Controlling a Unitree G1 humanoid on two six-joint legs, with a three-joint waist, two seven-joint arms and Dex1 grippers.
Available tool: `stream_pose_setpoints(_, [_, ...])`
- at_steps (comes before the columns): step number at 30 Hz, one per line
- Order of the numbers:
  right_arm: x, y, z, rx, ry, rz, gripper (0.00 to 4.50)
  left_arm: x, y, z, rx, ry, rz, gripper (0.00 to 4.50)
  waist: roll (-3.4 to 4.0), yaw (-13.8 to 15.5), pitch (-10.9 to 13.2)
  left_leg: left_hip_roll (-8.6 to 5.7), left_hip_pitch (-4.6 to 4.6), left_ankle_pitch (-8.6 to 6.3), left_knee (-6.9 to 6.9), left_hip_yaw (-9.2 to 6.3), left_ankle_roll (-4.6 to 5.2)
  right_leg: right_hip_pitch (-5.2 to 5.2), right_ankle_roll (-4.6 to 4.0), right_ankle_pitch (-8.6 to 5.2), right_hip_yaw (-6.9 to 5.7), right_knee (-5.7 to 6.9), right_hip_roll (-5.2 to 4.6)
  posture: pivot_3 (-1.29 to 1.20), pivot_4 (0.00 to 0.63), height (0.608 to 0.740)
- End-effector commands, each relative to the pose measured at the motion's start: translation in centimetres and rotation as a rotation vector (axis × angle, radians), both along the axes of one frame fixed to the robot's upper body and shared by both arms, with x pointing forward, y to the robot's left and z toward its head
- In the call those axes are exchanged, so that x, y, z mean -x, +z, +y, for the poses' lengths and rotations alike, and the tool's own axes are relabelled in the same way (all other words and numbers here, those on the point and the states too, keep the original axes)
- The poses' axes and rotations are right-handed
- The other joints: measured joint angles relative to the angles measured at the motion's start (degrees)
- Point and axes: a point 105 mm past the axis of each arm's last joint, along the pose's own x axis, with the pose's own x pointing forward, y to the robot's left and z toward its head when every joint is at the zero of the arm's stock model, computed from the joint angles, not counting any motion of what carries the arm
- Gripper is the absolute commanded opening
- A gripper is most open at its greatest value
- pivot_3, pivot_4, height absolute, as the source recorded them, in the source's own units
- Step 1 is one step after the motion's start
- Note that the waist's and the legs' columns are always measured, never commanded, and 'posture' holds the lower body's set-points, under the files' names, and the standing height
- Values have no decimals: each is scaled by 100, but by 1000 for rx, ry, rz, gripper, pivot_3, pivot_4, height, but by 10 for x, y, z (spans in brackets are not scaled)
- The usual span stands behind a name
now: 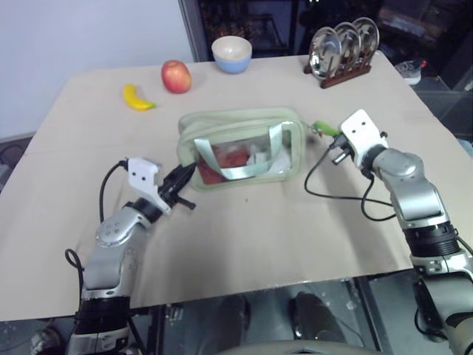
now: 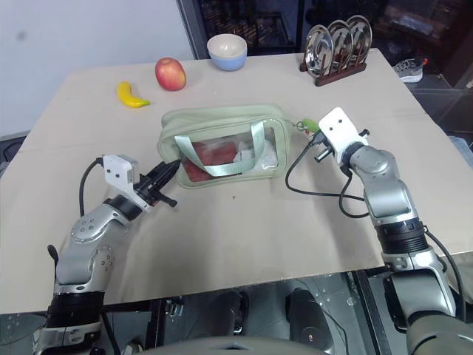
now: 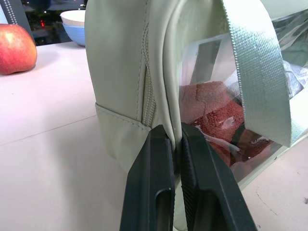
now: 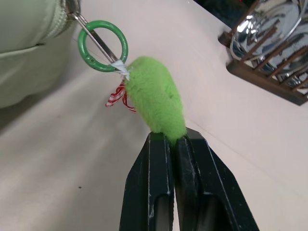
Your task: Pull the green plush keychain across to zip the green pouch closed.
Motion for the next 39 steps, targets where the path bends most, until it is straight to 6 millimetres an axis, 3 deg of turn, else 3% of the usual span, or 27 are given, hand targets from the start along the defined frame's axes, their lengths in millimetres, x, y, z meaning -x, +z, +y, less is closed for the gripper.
stream_pose_setpoints(1, [1, -22, -6, -16, -36, 64, 38, 1, 8, 28, 10, 119, -22, 0, 0, -3, 0, 0, 0, 0, 0, 1, 0, 0, 0, 0, 0, 0, 0, 0, 150, 740])
stream_pose_setpoints(4, [5, -23, 14, -60, 22, 79, 38, 0, 8, 26, 9, 112, -23, 0, 0, -10, 0, 3, 1, 0, 0, 1, 0, 0, 0, 0, 2, 1, 3, 0, 150, 740])
stream_pose_setpoints(8, [12, -48, 31, -8, 59, 147, 38, -1, 8, 25, 15, 117, -25, 0, -1, -8, -1, 3, 1, 0, 0, 1, 0, 0, 0, 0, 2, 0, 3, 0, 150, 740])
stream_pose_setpoints(9, [13, -45, 37, -17, 79, 130, 38, -2, 9, 24, 14, 112, -26, 0, -1, -6, -1, 3, 1, 0, 0, 1, 0, 0, 0, 0, 2, 0, 3, 0, 150, 740])
stream_pose_setpoints(13, [13, 9, 59, -170, 177, -41, 38, 2, 15, 19, 36, 59, -38, 0, 0, -20, 0, 3, 1, 0, 0, 1, 0, -2, 0, 0, 4, 2, 4, 0, 150, 740])
stream_pose_setpoints(17, [23, 54, 73, -289, 288, -142, 0, 7, 24, 8, 4, -33, -62, 1531, 0, 15, 2, 1, -5, 0, 0, -4, -1, -3, 0, 0, -4, -2, 1, 0, 150, 740])
stream_pose_setpoints(19, [29, 61, 78, -298, 334, -154, 0, 12, 31, 3, -43, -93, -87, 1737, 0, 20, 2, 0, -11, 0, 0, -9, -1, -3, 0, 0, -9, -7, -2, 0, 150, 740])
stream_pose_setpoints(23, [29, 49, 76, -232, 328, -132, 0, 19, 45, 5, -109, -156, -135, 1737, 0, 23, 1, -1, -14, 4, -4, -17, -7, -2, -1, 0, -19, -15, -4, 0, 150, 740])
stream_pose_setpoints(29, [25, 16, 70, -147, 280, -40, 0, 22, 72, 13, -186, -223, -178, 1737, 2, 14, 3, -1, -14, 4, -5, -17, -6, -3, -1, -1, -20, -14, -5, 0, 150, 740])
stream_pose_setpoints(32, [23, -6, 63, -73, 243, 7, 0, 19, 72, 13, -193, -221, -173, 1737, 2, 16, 3, -2, -14, 4, -5, -16, -7, -2, -1, -1, -19, -15, -5, 0, 150, 740])
stream_pose_setpoints(36, [23, -11, 64, -95, 225, 22, 0, 16, 61, 9, -230, -204, -151, 1737, 2, 9, 3, -4, -15, 6, -5, -14, -10, -3, -1, -1, -16, -15, -6, 0, 150, 740])
stream_pose_setpoints(39, [21, -18, 63, -94, 195, 44, 0, 13, 65, 5, -229, -210, -158, 1737, 2, 15, 3, -2, -14, 5, -5, -17, -9, -3, -1, -1, -19, -14, -4, 0, 150, 740])
